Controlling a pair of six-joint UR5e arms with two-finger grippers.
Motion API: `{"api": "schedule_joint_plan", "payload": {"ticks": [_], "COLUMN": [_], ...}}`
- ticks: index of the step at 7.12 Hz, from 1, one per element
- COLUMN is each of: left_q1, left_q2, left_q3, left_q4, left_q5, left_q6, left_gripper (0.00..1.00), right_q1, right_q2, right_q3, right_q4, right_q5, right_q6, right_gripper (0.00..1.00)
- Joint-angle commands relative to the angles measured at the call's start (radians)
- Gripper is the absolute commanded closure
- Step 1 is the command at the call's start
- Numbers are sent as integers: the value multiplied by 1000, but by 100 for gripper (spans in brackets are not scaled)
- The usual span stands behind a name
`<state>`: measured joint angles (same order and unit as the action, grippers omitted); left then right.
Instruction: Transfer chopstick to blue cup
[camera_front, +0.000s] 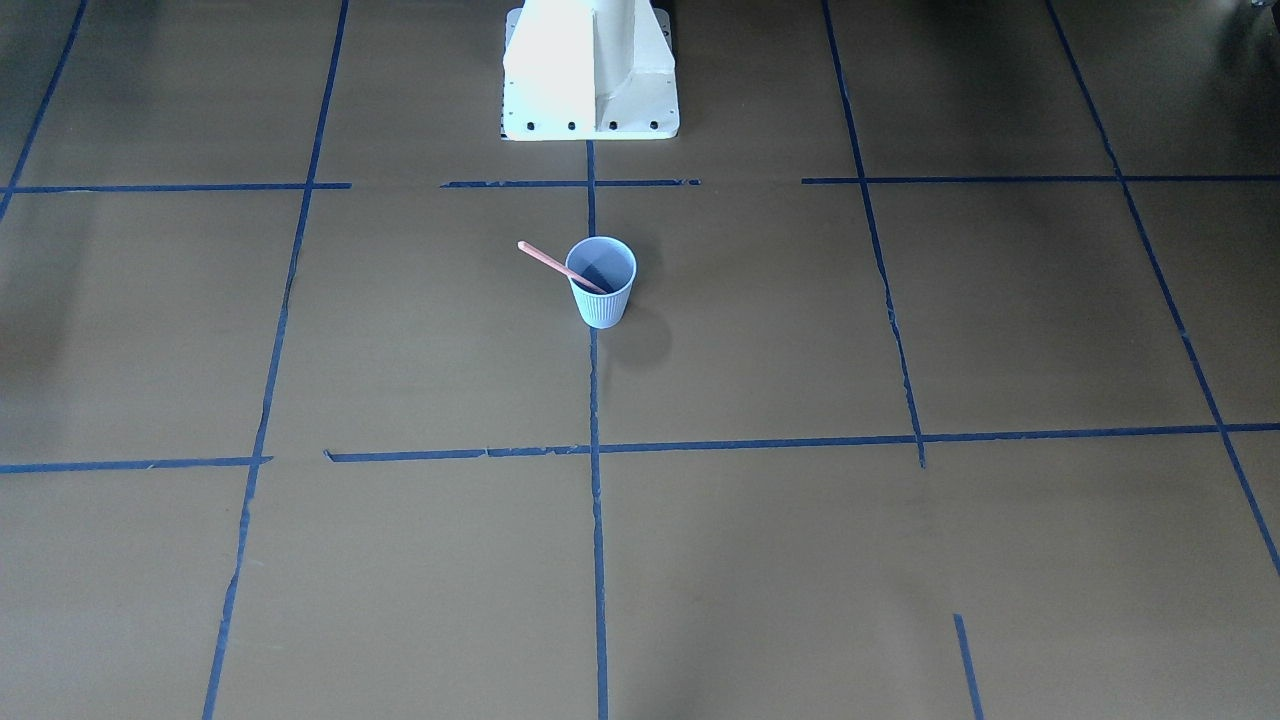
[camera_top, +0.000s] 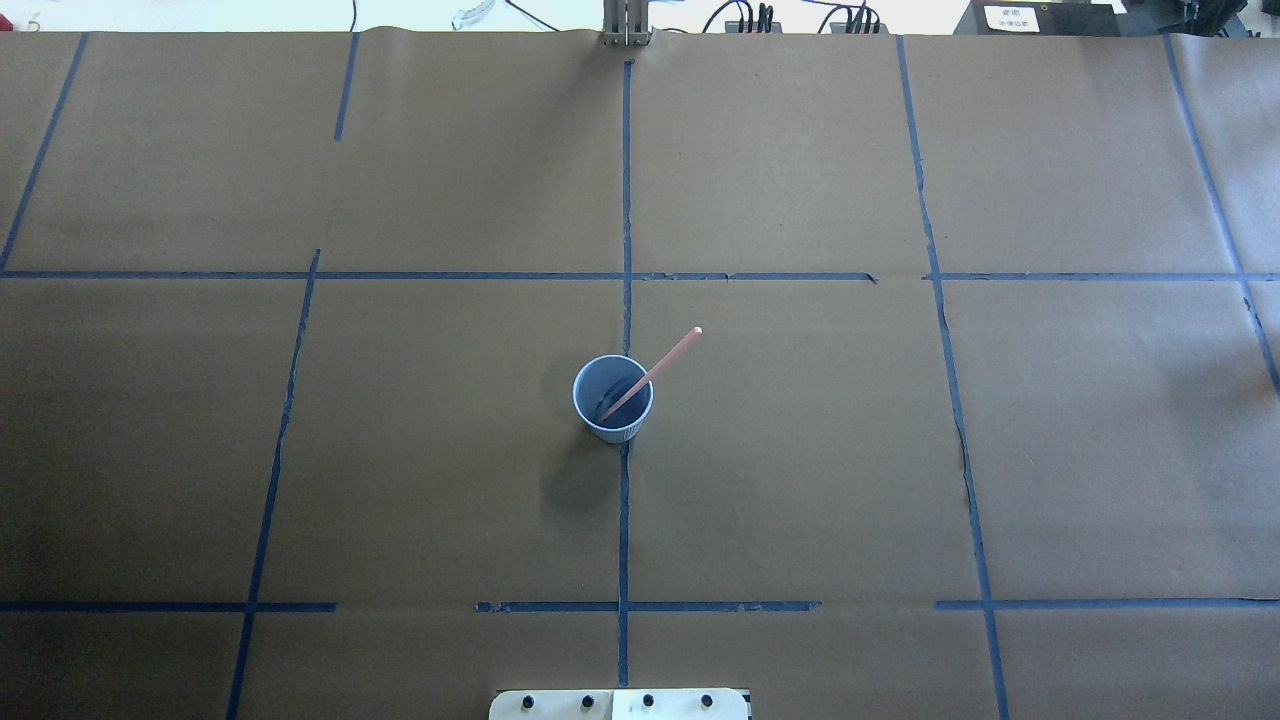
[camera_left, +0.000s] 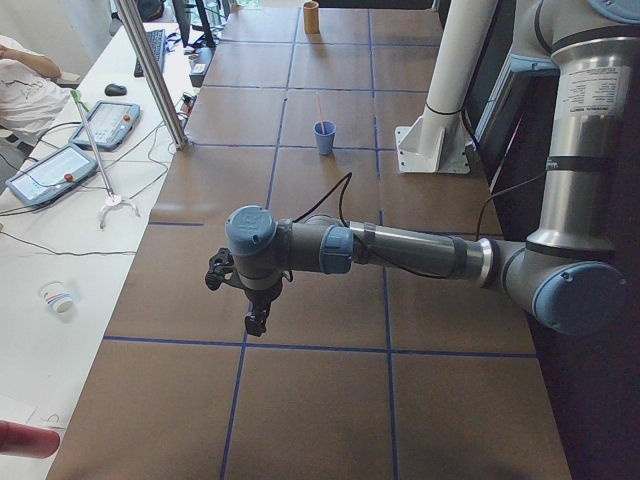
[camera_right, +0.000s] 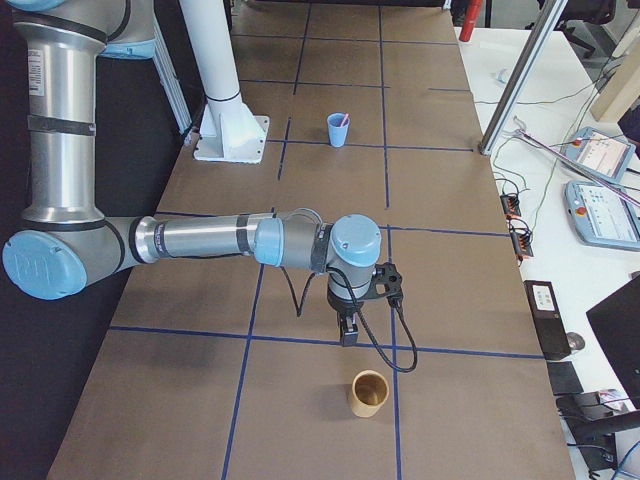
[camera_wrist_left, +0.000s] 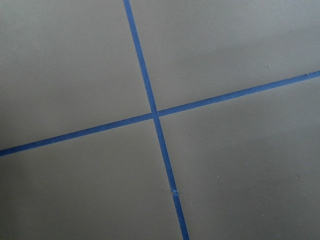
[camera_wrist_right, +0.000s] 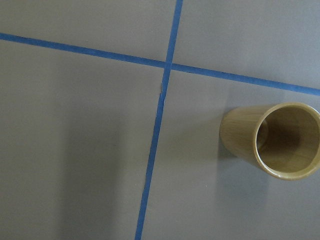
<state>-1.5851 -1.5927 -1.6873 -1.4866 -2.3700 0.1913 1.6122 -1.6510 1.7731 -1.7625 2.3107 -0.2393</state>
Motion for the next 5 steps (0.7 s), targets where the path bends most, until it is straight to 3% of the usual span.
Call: {"api": "schedule_joint_plan", "payload": {"ticks": [1,3,5], "left_q1": [1,1,2], "left_q2": [2,-13,5], "left_q3": [-8,-6,4], "left_q4": [-10,-26,-58], "left_q5": [3,2,-87], "left_q6": [-3,-26,-72], "left_gripper": [0,0,0], "right_q1": [-12,-27,-34], "right_q2": [0,10,46], "right_q3": [0,-3,-12], "right_q4": [1,1,-3], "right_q5": [7,4,0], "right_q6": [25,28,29], "right_gripper": [0,0,0]}}
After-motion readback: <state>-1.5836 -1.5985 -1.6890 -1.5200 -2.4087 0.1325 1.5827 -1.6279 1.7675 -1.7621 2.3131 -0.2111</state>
